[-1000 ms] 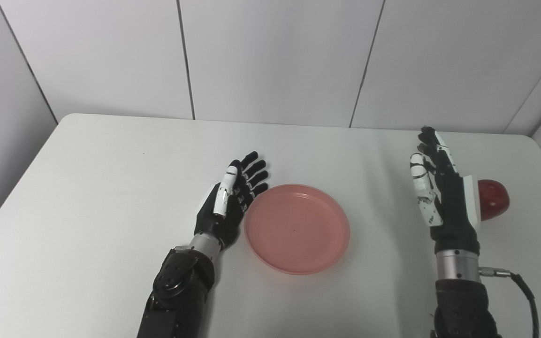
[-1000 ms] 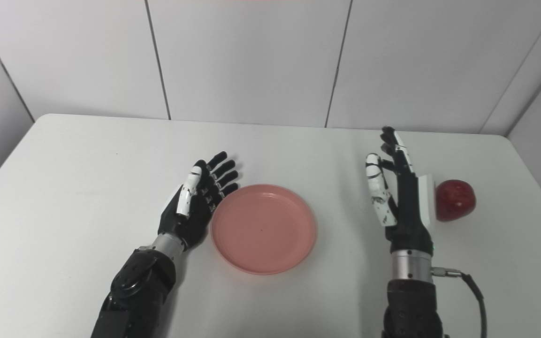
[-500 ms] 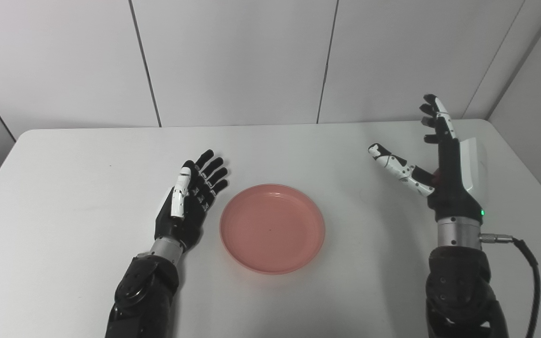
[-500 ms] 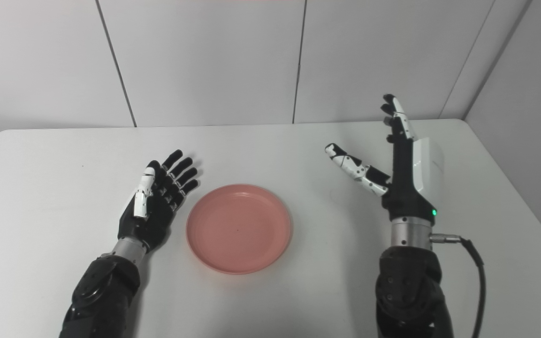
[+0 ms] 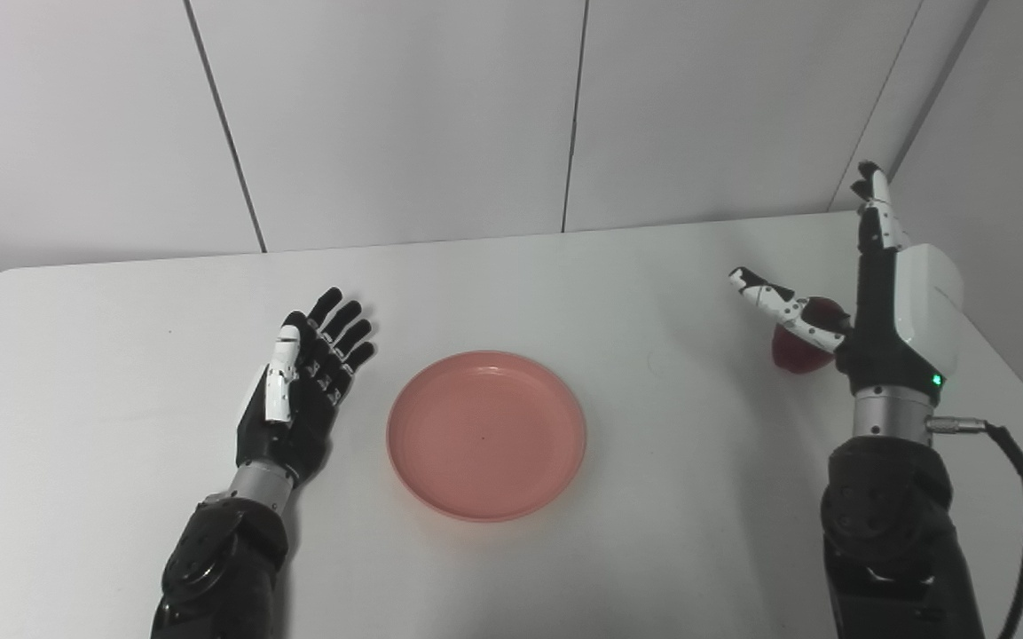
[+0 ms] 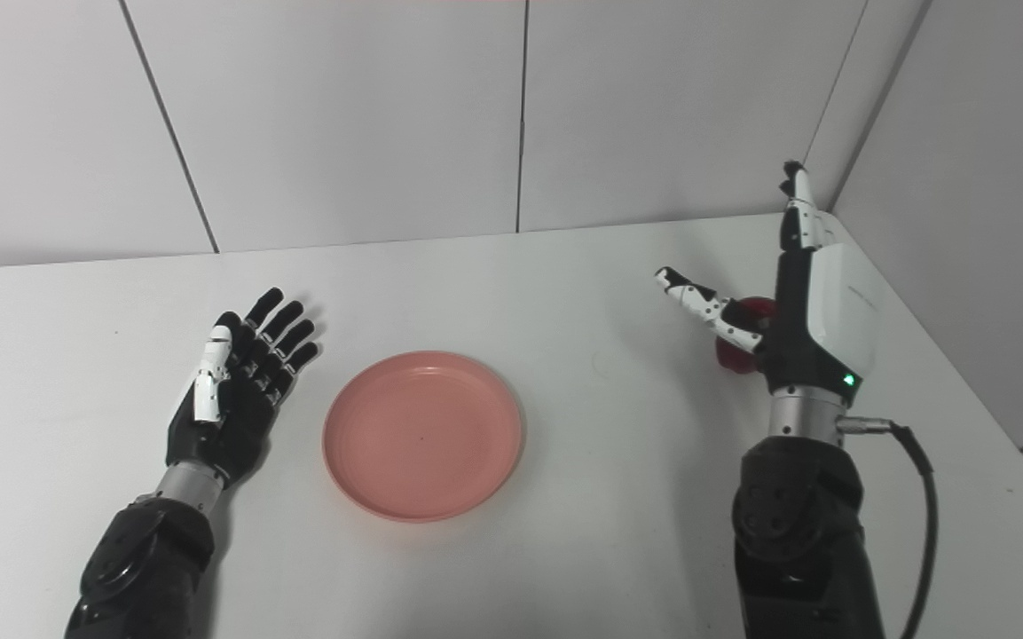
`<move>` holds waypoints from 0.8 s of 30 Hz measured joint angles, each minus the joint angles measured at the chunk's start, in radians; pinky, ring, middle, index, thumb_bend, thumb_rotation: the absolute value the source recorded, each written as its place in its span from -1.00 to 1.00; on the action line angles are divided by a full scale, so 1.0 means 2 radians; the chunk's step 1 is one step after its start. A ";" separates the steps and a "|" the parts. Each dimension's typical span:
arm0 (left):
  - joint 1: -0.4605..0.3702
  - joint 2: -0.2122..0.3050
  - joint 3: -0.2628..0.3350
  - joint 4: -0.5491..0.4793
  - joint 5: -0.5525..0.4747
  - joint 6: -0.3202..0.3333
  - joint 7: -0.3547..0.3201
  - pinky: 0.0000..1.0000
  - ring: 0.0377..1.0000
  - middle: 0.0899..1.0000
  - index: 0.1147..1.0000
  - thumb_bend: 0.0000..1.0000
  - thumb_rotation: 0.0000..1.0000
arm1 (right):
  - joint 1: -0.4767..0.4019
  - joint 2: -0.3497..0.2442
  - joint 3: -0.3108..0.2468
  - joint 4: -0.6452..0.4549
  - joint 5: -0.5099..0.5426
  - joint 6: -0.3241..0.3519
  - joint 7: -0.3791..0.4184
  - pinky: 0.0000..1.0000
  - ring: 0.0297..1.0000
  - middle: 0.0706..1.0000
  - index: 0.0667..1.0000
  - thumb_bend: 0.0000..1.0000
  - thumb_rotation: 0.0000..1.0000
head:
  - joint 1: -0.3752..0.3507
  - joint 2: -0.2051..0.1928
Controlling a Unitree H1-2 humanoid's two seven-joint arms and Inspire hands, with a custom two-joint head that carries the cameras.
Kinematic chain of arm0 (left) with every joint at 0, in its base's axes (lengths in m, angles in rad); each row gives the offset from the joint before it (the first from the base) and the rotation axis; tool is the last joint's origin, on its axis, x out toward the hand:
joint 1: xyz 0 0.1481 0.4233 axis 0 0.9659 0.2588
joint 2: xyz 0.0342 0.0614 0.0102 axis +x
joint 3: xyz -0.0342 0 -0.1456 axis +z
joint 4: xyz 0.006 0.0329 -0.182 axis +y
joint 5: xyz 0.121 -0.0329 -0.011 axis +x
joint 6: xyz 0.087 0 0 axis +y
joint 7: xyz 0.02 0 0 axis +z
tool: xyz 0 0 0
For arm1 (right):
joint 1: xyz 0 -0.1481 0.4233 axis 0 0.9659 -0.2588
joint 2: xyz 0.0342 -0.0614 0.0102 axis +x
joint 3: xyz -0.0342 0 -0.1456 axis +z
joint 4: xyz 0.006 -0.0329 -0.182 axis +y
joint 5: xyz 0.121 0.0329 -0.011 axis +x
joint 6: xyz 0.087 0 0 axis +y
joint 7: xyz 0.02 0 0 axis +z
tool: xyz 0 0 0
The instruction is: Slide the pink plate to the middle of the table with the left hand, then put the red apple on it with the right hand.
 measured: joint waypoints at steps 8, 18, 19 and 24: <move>-0.007 0.007 0.003 0.012 -0.011 -0.004 -0.006 0.85 0.82 0.81 0.76 -0.33 1.00 | 0.005 -0.004 0.005 0.045 0.008 -0.001 -0.017 0.47 0.75 0.90 0.95 1.00 0.14 | -0.015 -0.002; -0.009 0.014 0.003 0.019 -0.011 -0.006 -0.013 0.85 0.83 0.81 0.76 -0.35 1.00 | 0.004 -0.008 0.007 0.072 0.000 0.013 -0.016 0.42 0.74 0.89 0.94 1.00 0.11 | -0.024 -0.003; -0.009 0.014 0.003 0.019 -0.011 -0.006 -0.013 0.85 0.83 0.81 0.76 -0.35 1.00 | 0.003 -0.009 0.007 0.076 0.001 0.013 -0.017 0.43 0.73 0.89 0.93 1.00 0.10 | -0.025 -0.003; -0.008 0.014 0.003 0.017 -0.011 -0.006 -0.013 0.87 0.84 0.82 0.77 -0.36 1.00 | 0.004 -0.015 0.006 0.098 0.012 0.013 -0.029 0.45 0.74 0.88 0.93 1.00 0.04 | -0.028 -0.002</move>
